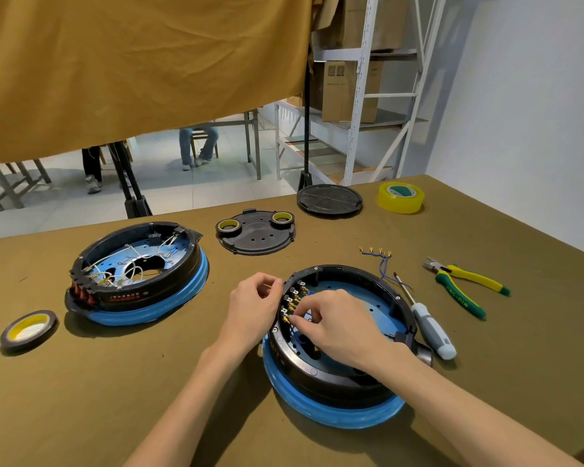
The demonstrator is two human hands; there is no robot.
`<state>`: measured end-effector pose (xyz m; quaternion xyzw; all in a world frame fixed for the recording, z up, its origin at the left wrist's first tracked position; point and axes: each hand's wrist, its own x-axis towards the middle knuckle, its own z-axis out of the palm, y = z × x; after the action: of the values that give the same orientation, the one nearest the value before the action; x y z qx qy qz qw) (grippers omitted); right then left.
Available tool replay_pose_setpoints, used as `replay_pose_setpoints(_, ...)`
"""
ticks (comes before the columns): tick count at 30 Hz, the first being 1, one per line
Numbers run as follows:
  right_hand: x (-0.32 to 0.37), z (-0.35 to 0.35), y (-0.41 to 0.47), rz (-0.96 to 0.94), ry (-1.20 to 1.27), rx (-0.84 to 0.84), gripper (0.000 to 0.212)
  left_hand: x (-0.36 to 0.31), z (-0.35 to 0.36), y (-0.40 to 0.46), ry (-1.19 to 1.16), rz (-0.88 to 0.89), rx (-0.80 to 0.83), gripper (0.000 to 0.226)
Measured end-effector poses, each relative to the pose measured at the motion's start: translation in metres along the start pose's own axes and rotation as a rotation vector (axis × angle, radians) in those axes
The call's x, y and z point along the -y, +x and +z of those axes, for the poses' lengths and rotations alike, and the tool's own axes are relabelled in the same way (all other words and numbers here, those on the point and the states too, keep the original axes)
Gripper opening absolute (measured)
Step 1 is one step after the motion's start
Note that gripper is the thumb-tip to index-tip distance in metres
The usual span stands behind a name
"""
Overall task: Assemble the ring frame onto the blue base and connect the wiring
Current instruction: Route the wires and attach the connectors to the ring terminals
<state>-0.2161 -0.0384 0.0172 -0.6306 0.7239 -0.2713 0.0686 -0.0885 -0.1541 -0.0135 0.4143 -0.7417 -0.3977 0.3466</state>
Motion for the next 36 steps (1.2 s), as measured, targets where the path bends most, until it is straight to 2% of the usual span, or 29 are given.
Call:
replay_pose_setpoints(22, -0.0026, 0.0094, 0.0032, 0.026, 0.003, -0.017, 0.019, -0.0045, -0.0012, -0.0043, 0.057, 0.005, -0.063, 0.016)
replay_pose_setpoints(26, -0.0075, 0.0033, -0.0014, 0.065, 0.027, -0.081, 0.018, -0.0058, -0.0063, -0.0028, 0.079, 0.012, -0.022, 0.017)
replay_pose_setpoints(36, -0.0019, 0.0063, 0.0049, 0.132, -0.14, -0.177, 0.022, -0.0097, -0.0057, -0.0066, 0.04, -0.006, -0.031, 0.017)
